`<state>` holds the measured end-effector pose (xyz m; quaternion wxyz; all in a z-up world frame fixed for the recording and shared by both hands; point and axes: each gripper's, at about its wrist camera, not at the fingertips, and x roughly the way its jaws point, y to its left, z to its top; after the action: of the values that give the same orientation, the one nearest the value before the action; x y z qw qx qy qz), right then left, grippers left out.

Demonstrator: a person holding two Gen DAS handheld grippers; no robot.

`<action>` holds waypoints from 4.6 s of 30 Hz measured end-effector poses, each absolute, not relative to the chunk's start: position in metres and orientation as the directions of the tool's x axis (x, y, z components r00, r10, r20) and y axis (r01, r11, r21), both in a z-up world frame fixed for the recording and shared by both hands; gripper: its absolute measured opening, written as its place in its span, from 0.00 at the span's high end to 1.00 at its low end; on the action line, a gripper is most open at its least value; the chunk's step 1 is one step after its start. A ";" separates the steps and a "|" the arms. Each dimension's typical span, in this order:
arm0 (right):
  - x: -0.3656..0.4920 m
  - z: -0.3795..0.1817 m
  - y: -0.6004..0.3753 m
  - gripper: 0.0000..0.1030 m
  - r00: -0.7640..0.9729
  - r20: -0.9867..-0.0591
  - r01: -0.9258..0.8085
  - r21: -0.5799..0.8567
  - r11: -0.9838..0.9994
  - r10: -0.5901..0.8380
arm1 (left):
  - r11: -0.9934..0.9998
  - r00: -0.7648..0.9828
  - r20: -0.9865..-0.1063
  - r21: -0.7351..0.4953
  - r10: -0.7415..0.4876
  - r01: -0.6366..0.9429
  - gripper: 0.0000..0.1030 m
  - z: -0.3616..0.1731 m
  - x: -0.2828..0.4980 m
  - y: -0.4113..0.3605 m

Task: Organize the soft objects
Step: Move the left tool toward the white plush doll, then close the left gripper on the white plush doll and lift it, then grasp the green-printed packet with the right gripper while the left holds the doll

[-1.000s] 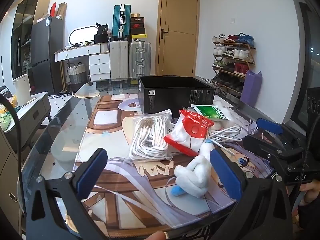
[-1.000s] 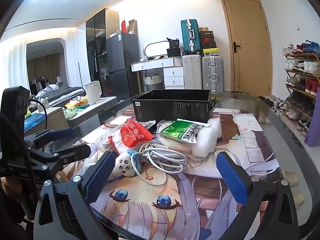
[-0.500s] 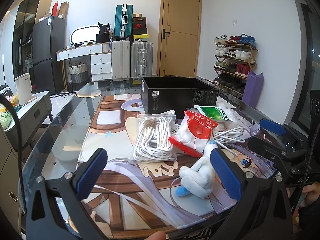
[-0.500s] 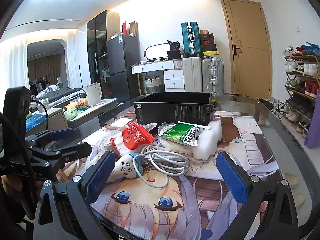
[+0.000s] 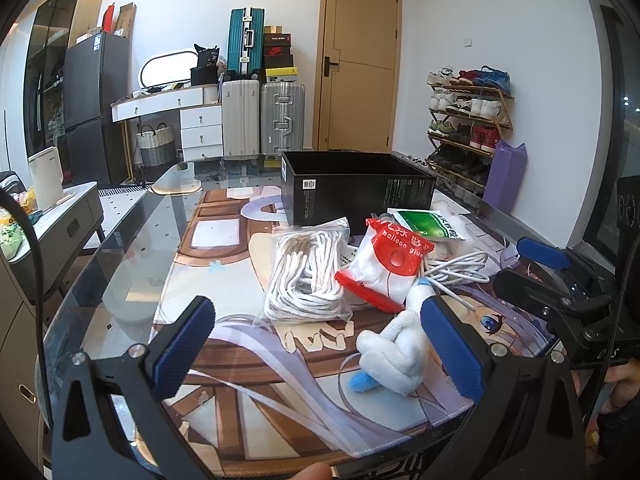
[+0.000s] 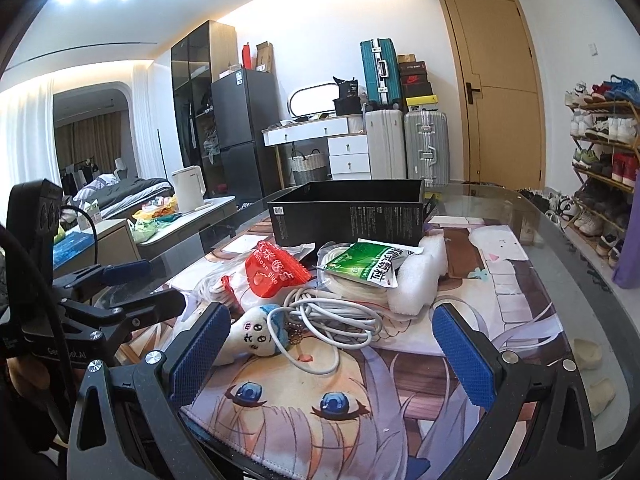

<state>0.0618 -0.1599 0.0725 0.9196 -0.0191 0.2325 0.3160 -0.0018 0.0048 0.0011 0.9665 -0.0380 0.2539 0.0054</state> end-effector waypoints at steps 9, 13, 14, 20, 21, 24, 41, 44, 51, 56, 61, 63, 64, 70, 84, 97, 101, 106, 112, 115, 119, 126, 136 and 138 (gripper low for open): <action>0.064 0.070 -0.159 0.01 0.693 -0.450 -0.586 0.105 0.803 0.564 | 0.998 0.869 -0.495 -0.068 -0.021 -0.015 0.00 0.000 -0.003 0.002; 0.064 0.070 -0.160 0.01 0.695 -0.452 -0.582 0.103 0.807 0.559 | 0.998 0.864 -0.503 -0.061 -0.017 -0.015 0.00 -0.001 -0.003 0.000; 0.064 0.069 -0.160 0.00 0.694 -0.453 -0.582 0.106 0.807 0.560 | 0.998 0.863 -0.504 -0.058 -0.017 -0.014 0.00 -0.001 -0.002 -0.001; 0.065 0.068 -0.160 0.00 0.692 -0.457 -0.581 0.105 0.807 0.558 | 0.998 0.862 -0.507 -0.054 -0.017 -0.012 0.00 -0.002 -0.003 -0.002; 0.065 0.068 -0.160 0.01 0.693 -0.457 -0.581 0.103 0.807 0.557 | 0.998 0.862 -0.507 -0.055 -0.019 -0.011 0.00 -0.002 -0.003 -0.002; 0.064 0.068 -0.161 0.01 0.692 -0.459 -0.582 0.102 0.807 0.557 | 0.998 0.860 -0.509 -0.058 -0.022 -0.009 0.00 -0.002 -0.003 -0.003; 0.060 0.065 -0.155 0.00 0.684 -0.475 -0.590 0.086 0.802 0.554 | 0.998 0.853 -0.520 -0.061 -0.040 0.009 0.00 -0.004 0.001 -0.001; 0.060 0.065 -0.153 0.01 0.686 -0.477 -0.592 0.071 0.802 0.549 | 0.998 0.853 -0.521 -0.054 -0.038 0.011 0.00 -0.004 0.001 -0.002; 0.061 0.065 -0.154 0.01 0.685 -0.480 -0.589 0.078 0.804 0.548 | 0.998 0.852 -0.522 -0.055 -0.034 0.006 0.00 -0.004 0.002 0.000; 0.061 0.065 -0.154 0.00 0.686 -0.482 -0.587 0.075 0.806 0.545 | 0.998 0.850 -0.524 -0.058 -0.053 0.027 0.00 -0.004 0.002 -0.001; 0.063 0.065 -0.156 0.00 0.691 -0.491 -0.575 0.073 0.815 0.531 | 0.996 0.841 -0.535 -0.066 -0.080 0.053 0.00 -0.005 0.004 -0.003; 0.066 0.064 -0.156 0.00 0.690 -0.499 -0.570 0.070 0.818 0.524 | 0.996 0.834 -0.545 -0.064 -0.085 0.060 0.00 -0.006 0.006 -0.005; 0.067 0.063 -0.156 0.00 0.690 -0.504 -0.567 0.070 0.821 0.519 | 0.996 0.832 -0.547 -0.063 -0.087 0.063 0.00 -0.007 0.007 -0.005; 0.072 0.061 -0.157 0.00 0.687 -0.530 -0.546 0.076 0.834 0.498 | 0.995 0.814 -0.572 -0.047 -0.100 0.089 0.00 -0.010 0.013 -0.016; 0.074 0.060 -0.158 0.00 0.687 -0.535 -0.542 0.074 0.837 0.492 | 0.987 0.788 -0.601 -0.005 -0.131 0.160 0.29 -0.016 0.014 -0.032; 0.074 0.060 -0.158 0.01 0.685 -0.535 -0.543 0.079 0.836 0.495 | 0.965 0.768 -0.595 -0.048 -0.236 0.259 0.64 -0.012 0.003 -0.035; 0.073 0.060 -0.158 0.01 0.683 -0.531 -0.543 0.091 0.835 0.502 | 0.958 0.778 -0.569 -0.068 -0.267 0.279 0.66 -0.006 -0.003 -0.032; 0.075 0.061 -0.161 0.01 0.682 -0.526 -0.541 0.106 0.835 0.508 | 0.951 0.793 -0.531 -0.095 -0.298 0.293 0.67 0.004 -0.009 -0.027; 0.076 0.063 -0.163 0.01 0.681 -0.522 -0.540 0.117 0.833 0.514 | 0.945 0.814 -0.482 -0.133 -0.325 0.298 0.67 0.017 -0.014 -0.018; 0.076 0.063 -0.163 0.00 0.676 -0.526 -0.541 0.122 0.832 0.517 | 0.947 0.825 -0.464 -0.143 -0.321 0.287 0.67 0.022 -0.016 -0.013; 0.079 0.063 -0.162 0.00 0.660 -0.534 -0.546 0.144 0.825 0.529 | 0.954 0.848 -0.439 -0.156 -0.298 0.255 0.67 0.030 -0.018 -0.002; 0.081 0.071 -0.149 0.00 0.629 -0.563 -0.583 0.114 0.805 0.535 | 0.971 0.881 -0.414 -0.156 -0.229 0.179 0.67 0.034 -0.014 0.018; 0.104 0.085 -0.141 0.00 0.644 -0.590 -0.558 0.073 0.827 0.487 | 0.981 0.897 -0.405 -0.154 -0.175 0.121 0.67 0.036 -0.007 0.032; 0.110 0.086 -0.137 0.00 0.641 -0.602 -0.560 0.058 0.826 0.477 | 0.982 0.900 -0.402 -0.151 -0.166 0.113 0.67 0.037 -0.007 0.033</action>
<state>0.1102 -0.1366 0.0861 0.9033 -0.0671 0.3117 0.2870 -0.0068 0.0327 0.0370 0.9728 -0.0619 0.2113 -0.0717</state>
